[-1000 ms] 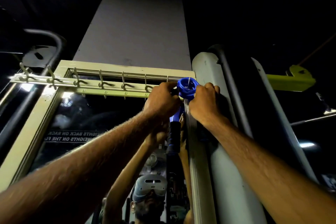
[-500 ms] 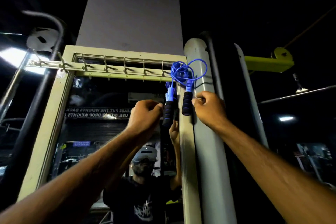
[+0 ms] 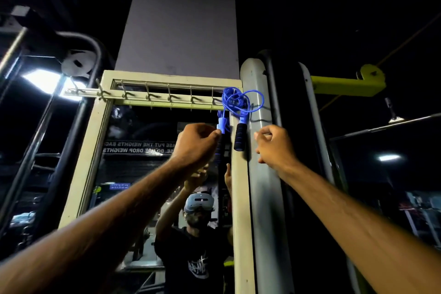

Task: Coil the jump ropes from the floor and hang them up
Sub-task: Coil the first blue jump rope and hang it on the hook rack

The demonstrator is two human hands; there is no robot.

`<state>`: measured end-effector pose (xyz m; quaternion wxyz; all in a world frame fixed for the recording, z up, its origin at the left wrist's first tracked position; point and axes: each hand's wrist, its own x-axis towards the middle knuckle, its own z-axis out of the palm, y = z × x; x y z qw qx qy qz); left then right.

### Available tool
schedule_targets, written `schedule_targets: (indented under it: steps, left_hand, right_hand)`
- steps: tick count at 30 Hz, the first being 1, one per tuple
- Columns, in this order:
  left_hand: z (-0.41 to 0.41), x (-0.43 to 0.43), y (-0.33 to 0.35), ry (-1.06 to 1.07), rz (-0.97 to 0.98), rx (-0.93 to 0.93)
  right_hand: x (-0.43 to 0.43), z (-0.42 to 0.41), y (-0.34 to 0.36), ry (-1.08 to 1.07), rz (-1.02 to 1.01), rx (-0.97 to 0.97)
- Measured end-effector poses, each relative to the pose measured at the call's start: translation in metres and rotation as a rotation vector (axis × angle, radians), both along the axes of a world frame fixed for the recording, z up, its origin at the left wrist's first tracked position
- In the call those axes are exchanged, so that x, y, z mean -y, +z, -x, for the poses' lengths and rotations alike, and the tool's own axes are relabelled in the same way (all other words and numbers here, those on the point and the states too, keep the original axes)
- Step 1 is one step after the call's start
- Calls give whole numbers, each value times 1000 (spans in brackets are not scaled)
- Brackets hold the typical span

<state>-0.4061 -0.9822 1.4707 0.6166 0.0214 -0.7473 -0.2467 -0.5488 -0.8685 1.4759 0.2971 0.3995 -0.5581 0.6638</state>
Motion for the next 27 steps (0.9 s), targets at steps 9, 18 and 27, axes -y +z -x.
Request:
schedule_targets:
  steps: [9, 18, 27]
  left_hand:
    - [33, 35, 67, 53, 190, -27]
    - [75, 41, 128, 133, 317, -47]
    - [78, 48, 11, -148, 49, -102]
  right_hand:
    - [33, 33, 76, -37, 72, 27]
    - [49, 56, 131, -151, 148, -147]
    - [47, 59, 32, 3, 318, -182]
